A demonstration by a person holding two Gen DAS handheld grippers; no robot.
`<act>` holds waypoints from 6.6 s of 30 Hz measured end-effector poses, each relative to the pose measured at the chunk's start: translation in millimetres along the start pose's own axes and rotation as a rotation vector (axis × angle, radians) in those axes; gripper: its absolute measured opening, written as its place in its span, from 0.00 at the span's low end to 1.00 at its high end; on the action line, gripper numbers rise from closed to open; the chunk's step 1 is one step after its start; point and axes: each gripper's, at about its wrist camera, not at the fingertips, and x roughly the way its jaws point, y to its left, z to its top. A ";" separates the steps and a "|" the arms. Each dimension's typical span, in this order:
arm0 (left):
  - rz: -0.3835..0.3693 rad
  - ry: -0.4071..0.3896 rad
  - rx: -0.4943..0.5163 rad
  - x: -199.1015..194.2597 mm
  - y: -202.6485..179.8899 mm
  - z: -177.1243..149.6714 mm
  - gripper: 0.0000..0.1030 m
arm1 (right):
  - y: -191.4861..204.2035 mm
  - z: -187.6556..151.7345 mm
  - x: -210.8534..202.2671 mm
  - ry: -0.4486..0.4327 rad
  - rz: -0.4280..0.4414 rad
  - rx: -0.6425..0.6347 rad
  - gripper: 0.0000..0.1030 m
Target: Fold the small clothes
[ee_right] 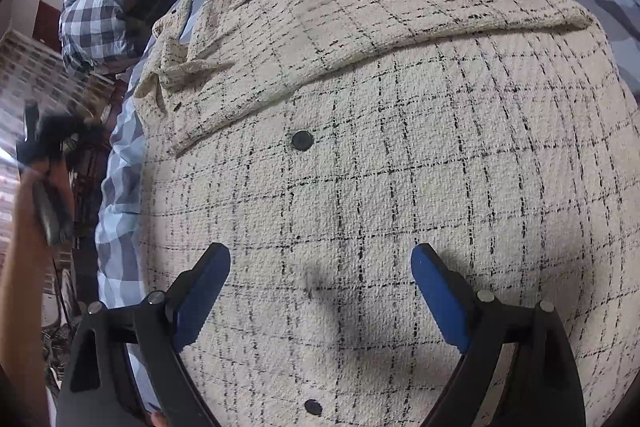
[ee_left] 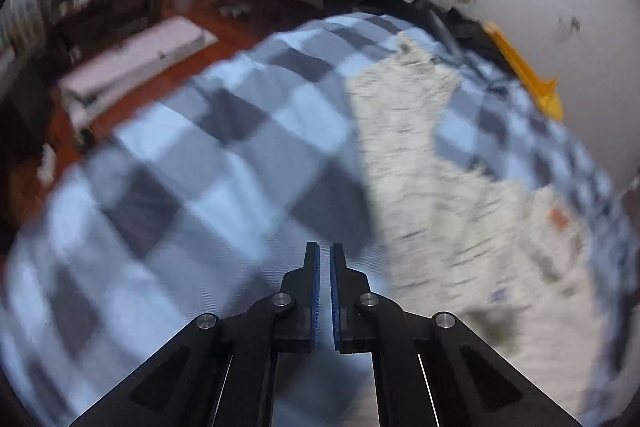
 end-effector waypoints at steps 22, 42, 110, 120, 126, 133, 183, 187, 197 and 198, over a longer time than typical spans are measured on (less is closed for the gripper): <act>-0.018 0.095 0.246 110.9 -130.6 47.7 0.88 | -4.1 -3.7 22.2 0.094 -0.010 0.012 0.88; 0.250 0.061 0.455 117.2 -120.2 48.8 0.09 | -2.6 -3.8 25.2 0.110 -0.010 0.016 0.88; -0.467 0.227 0.107 -136.7 23.3 -155.2 1.00 | 308.2 247.1 166.3 0.125 -0.102 -0.467 0.08; -0.434 0.206 0.103 -145.0 28.1 -154.5 1.00 | 238.3 235.2 -115.8 -0.453 0.344 -0.300 0.07; -0.402 0.213 0.157 -143.7 19.7 -161.6 1.00 | 83.0 213.9 -190.0 -0.650 0.160 -0.005 0.17; -0.317 0.173 0.224 -143.8 10.9 -165.3 1.00 | -90.7 137.6 -127.9 -0.317 -0.121 0.424 0.84; -0.020 -0.258 0.620 -65.3 -19.9 -111.3 1.00 | -68.3 68.3 -121.0 -0.142 0.095 0.222 0.85; -0.067 -0.167 0.711 -50.6 -59.5 -98.1 1.00 | -66.4 67.3 -117.5 -0.128 0.087 0.211 0.85; 0.126 -0.069 1.049 20.6 -134.5 -124.4 0.83 | -74.1 68.5 -110.7 -0.093 0.081 0.238 0.85; 0.120 -0.060 1.038 21.8 -132.4 -119.8 0.81 | -73.9 68.7 -111.2 -0.095 0.085 0.238 0.85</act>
